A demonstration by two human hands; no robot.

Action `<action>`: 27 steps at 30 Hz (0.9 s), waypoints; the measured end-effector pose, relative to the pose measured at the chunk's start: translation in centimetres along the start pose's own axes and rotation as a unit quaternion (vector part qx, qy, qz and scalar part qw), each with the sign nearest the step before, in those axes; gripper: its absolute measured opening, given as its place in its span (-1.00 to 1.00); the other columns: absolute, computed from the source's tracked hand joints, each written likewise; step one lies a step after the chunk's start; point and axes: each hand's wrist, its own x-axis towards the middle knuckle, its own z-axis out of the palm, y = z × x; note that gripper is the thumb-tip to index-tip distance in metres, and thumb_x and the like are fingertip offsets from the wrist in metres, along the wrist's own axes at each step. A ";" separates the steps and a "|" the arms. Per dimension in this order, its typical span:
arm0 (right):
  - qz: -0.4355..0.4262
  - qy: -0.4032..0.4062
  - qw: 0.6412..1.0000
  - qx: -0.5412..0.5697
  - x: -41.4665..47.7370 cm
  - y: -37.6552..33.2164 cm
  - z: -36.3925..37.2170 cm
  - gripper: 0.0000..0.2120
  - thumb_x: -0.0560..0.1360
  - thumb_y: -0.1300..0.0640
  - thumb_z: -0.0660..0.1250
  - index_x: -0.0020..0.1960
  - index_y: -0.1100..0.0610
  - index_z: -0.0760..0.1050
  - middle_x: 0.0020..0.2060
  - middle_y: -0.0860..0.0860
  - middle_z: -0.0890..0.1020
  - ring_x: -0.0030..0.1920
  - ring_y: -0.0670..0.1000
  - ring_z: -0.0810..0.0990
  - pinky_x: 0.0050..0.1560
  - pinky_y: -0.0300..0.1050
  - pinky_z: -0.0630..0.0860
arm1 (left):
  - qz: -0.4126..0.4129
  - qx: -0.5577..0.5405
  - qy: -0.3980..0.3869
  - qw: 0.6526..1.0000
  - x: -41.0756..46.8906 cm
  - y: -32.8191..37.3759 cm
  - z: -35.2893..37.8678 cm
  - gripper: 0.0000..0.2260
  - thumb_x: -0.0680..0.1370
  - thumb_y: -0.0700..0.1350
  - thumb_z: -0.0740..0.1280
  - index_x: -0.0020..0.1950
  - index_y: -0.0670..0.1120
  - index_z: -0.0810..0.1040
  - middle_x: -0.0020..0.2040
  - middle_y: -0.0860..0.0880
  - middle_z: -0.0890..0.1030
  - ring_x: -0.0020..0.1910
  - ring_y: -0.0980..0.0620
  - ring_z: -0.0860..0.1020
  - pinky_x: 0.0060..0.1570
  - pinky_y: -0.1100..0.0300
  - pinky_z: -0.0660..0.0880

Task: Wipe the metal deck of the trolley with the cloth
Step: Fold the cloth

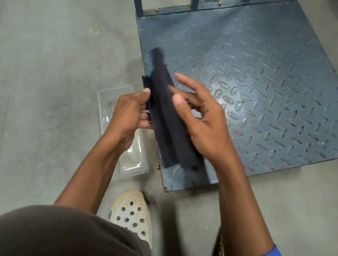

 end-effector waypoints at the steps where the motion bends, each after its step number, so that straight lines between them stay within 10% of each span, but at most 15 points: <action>1: 0.001 -0.027 1.000 -0.009 -0.1 -0.1 0.7 -0.63 0.69 0.06 0.35 0.48 -0.03 0.48 0.28 -0.11 0.69 0.24 -0.14 0.67 0.13 -0.17 0.58 | 0.002 -0.001 0.003 1.000 0.0 -0.1 -0.1 -0.70 0.76 -0.08 0.18 0.14 -0.13 0.70 -0.09 -0.13 0.76 -0.19 -0.11 0.73 -0.14 -0.04 0.69; 8: -0.004 -0.013 0.995 -0.097 -0.5 1.7 1.6 -0.68 0.69 0.02 0.34 0.44 -0.09 0.55 0.19 -0.22 0.66 0.12 -0.17 0.62 -0.06 -0.33 0.49 | 0.007 -0.014 0.033 0.999 -0.9 0.1 -0.9 -0.46 0.74 0.29 0.06 0.11 0.00 0.73 0.03 -0.03 0.79 0.03 -0.03 0.76 0.03 -0.08 0.69; 15: -0.066 0.036 0.973 -0.219 0.0 3.2 1.4 -0.69 0.66 0.01 0.37 0.40 -0.08 0.59 0.37 -0.19 0.59 0.34 -0.14 0.46 0.33 -0.10 0.46 | 0.116 0.199 0.110 0.967 -0.9 -1.2 -1.1 -0.71 0.65 0.18 0.40 0.27 0.07 0.67 0.02 0.16 0.73 -0.03 0.22 0.69 0.07 0.11 0.66; 23: -0.005 0.111 0.954 -0.279 0.0 4.1 2.1 -0.64 0.59 0.04 0.43 0.38 -0.05 0.58 0.13 -0.08 0.61 0.10 -0.02 0.57 0.13 -0.17 0.48 | 0.184 0.375 0.111 0.902 -0.8 -3.3 -1.1 -0.24 0.69 0.15 0.32 0.75 -0.05 0.02 0.54 -0.07 0.48 0.48 -0.11 0.47 0.47 -0.06 0.41; 27: 0.007 0.120 0.947 -0.297 0.2 4.4 2.4 -0.62 0.55 0.11 0.48 0.35 -0.06 0.58 -0.03 -0.06 0.61 -0.16 -0.09 0.54 -0.02 -0.19 0.50 | 0.196 0.379 0.080 0.901 -1.5 -3.4 -0.4 -0.19 0.72 0.05 0.29 0.76 0.01 -0.22 0.51 -0.20 0.48 0.33 -0.24 0.54 0.24 0.05 0.40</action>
